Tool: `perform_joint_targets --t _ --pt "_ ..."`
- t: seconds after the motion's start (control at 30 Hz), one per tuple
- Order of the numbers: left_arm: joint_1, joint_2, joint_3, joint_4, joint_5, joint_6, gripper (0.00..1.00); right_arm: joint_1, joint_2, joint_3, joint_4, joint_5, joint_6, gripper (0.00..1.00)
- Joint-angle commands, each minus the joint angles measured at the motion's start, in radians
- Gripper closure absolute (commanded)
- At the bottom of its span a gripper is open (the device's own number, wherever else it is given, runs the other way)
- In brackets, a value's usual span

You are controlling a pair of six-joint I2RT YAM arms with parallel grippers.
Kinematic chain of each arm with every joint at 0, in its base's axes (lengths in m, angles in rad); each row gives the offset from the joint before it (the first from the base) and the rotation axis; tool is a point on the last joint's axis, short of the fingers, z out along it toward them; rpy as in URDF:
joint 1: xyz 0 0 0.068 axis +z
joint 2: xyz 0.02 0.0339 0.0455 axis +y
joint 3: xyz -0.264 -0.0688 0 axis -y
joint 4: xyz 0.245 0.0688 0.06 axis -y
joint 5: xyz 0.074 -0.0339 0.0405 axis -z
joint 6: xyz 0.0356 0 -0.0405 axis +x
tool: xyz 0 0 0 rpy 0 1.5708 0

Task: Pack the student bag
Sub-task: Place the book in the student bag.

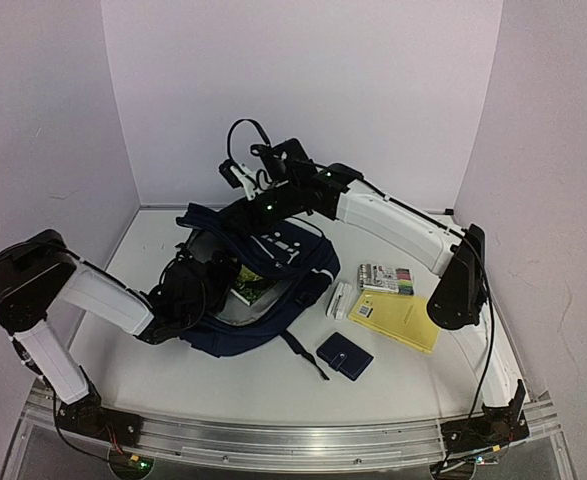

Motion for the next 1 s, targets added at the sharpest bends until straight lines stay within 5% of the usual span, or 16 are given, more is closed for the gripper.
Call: perform_joint_targets --t 0.0,0.07,0.17,0.63,0.83,0.97 --pt "-0.029 -0.17 0.123 -0.516 -0.078 -0.116 0.01 -0.027 0.003 0.025 0.16 -0.006 -0.014 1.0" --pt "-0.029 -0.194 0.219 -0.819 -0.091 -0.163 0.0 -0.029 0.007 0.028 0.16 -0.008 -0.015 1.0" --pt "-0.034 -0.219 0.283 -0.997 -0.089 -0.179 0.0 -0.032 0.01 0.028 0.16 -0.005 -0.018 1.0" --pt "-0.054 -0.558 0.157 -1.127 -0.064 -0.043 0.0 -0.048 0.042 -0.086 0.162 -0.096 -0.022 0.99" --pt "-0.057 -0.696 0.206 -1.215 -0.122 0.022 0.0 -0.051 -0.059 -0.148 0.156 -0.152 -0.004 0.29" --pt "-0.057 -0.686 0.287 -1.275 -0.14 0.111 0.0 -0.089 -0.192 -0.253 0.145 -0.151 -0.008 0.09"
